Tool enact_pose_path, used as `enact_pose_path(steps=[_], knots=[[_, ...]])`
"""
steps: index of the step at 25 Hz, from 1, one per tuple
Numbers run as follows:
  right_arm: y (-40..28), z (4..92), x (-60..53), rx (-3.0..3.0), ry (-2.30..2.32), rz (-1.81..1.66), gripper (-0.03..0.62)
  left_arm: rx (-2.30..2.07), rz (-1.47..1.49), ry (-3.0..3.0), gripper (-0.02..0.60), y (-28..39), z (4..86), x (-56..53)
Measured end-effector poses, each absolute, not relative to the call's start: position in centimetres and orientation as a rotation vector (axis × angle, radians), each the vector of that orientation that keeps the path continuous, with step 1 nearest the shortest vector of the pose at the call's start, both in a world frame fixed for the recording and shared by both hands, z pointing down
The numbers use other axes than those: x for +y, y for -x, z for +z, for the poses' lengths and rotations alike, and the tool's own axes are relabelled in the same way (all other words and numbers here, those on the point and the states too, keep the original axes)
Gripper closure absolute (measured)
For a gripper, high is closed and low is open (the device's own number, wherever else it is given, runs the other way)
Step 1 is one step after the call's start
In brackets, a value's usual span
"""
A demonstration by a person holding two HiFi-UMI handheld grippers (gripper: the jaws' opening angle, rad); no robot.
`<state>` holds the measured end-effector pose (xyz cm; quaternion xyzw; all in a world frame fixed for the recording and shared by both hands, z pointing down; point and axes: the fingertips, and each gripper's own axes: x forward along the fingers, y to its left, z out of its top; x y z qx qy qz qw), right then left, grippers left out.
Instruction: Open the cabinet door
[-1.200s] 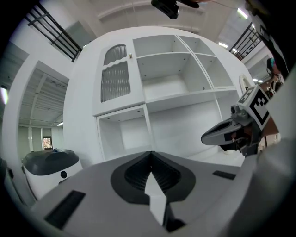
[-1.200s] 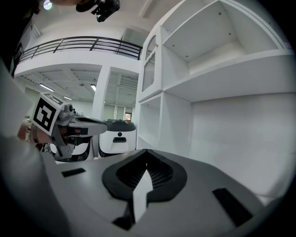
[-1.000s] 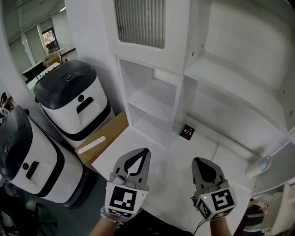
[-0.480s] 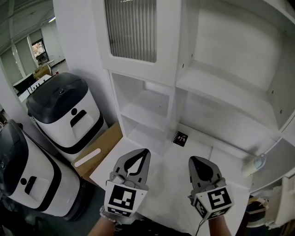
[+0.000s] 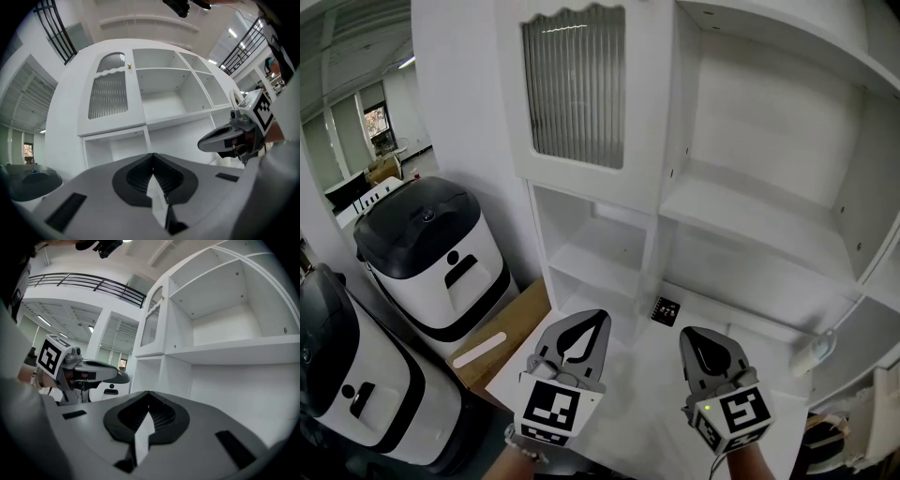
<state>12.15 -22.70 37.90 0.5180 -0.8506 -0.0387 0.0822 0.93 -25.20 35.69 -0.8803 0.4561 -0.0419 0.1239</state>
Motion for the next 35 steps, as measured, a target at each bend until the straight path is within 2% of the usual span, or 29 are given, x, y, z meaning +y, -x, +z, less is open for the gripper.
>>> enact_pose_path(steps=[19, 35], knots=[[-9.8, 30.2, -25.1, -2.570, -1.546, -0.358, 0.592, 1.240, -0.065, 2.501, 0.583, -1.3, 29.5, -27.4], [-10.8, 28.1, -26.7, -2.570, -1.532, -0.224, 0.592, 1.221, 0.000, 2.437, 0.583, -0.7, 24.4, -29.5]])
